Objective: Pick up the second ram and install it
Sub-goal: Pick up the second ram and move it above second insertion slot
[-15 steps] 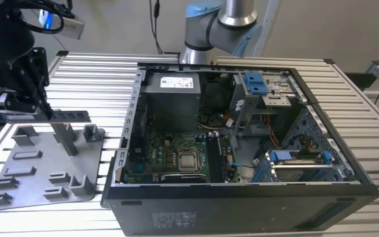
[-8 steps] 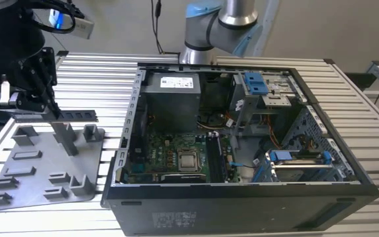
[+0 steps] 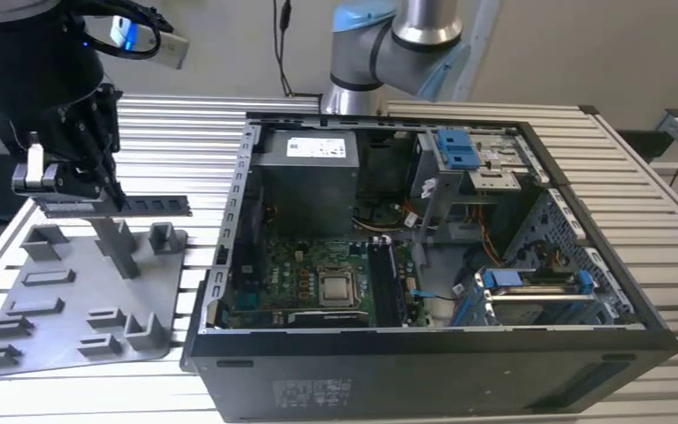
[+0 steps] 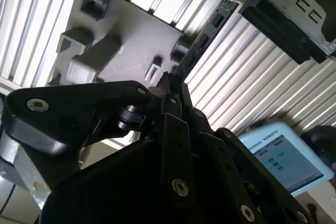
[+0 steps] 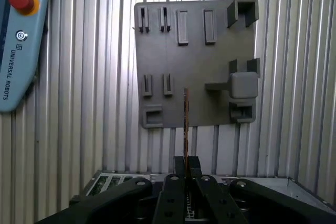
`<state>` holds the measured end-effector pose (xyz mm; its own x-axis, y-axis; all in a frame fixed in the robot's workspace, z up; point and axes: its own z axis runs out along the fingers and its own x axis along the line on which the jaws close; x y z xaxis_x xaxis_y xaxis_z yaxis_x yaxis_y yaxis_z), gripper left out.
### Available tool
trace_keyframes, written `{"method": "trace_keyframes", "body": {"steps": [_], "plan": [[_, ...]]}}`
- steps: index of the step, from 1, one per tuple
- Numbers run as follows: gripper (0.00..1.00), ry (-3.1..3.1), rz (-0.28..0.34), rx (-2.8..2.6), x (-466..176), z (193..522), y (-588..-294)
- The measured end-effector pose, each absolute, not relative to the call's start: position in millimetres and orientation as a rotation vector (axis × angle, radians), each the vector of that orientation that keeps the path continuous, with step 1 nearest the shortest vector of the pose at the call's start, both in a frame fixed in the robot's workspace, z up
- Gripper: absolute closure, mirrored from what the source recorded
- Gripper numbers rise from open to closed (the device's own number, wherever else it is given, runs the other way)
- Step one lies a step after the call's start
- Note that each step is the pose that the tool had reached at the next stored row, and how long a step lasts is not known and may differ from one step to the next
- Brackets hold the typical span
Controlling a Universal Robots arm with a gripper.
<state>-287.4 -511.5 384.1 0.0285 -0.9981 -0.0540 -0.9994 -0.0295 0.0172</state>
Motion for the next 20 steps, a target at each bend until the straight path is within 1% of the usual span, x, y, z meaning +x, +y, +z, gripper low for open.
{"method": "trace_keyframes", "body": {"steps": [20], "plan": [[0.86,2.171,0.079,-2.235,-256.2,384.0,-507.6]]}}
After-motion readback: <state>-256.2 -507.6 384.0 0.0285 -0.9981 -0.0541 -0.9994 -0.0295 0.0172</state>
